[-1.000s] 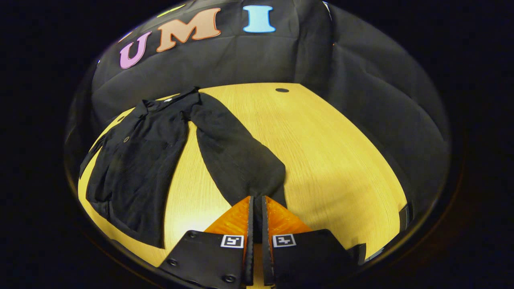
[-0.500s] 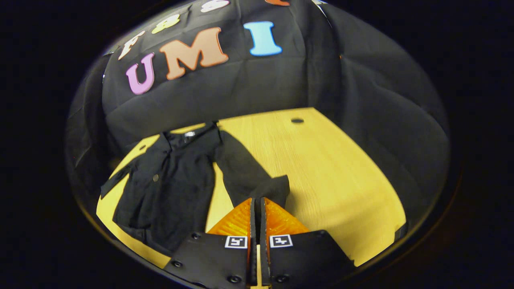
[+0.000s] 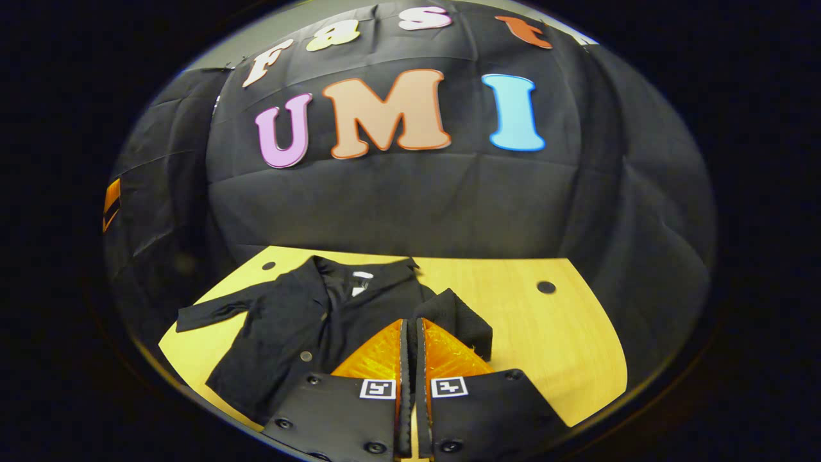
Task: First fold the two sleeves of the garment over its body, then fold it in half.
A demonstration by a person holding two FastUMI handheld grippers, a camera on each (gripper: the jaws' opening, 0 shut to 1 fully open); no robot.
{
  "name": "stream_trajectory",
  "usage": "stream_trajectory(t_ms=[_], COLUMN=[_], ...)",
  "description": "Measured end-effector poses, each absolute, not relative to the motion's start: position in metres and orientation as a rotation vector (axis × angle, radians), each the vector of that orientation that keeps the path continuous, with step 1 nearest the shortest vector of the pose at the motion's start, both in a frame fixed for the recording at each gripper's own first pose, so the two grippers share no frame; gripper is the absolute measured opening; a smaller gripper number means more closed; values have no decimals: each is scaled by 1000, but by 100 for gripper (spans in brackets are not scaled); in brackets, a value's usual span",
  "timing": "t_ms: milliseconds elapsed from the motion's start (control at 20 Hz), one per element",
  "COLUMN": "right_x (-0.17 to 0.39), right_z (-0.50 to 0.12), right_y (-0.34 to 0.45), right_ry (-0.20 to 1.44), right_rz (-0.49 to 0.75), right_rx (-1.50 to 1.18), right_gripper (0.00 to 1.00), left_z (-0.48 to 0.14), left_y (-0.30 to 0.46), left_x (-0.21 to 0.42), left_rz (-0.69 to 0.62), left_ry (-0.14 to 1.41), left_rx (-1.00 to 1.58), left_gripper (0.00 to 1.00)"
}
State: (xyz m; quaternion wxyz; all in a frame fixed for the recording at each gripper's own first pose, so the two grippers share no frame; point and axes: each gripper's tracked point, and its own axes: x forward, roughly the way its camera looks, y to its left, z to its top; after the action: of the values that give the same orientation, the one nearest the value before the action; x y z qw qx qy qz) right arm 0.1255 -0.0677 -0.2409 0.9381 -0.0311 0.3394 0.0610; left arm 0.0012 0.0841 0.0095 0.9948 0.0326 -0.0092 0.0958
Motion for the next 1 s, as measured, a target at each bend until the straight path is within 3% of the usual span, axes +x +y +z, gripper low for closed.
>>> stream_trajectory(t_ms=[50,350,1000], right_x=[138,189,210], right_z=[-241,-260,-387], right_y=[-50,47,228], right_ry=[687,711,881], right_rz=[148,280,446], right_rx=[-67,-128,-170], right_gripper=[6,6,6], left_z=[7,-2,-17], left_y=[92,143,240], left_x=[1,-1,-17], left_rz=[203,260,361], left_ry=[-14,4,56], left_rx=[66,62,72], left_gripper=[96,95,94])
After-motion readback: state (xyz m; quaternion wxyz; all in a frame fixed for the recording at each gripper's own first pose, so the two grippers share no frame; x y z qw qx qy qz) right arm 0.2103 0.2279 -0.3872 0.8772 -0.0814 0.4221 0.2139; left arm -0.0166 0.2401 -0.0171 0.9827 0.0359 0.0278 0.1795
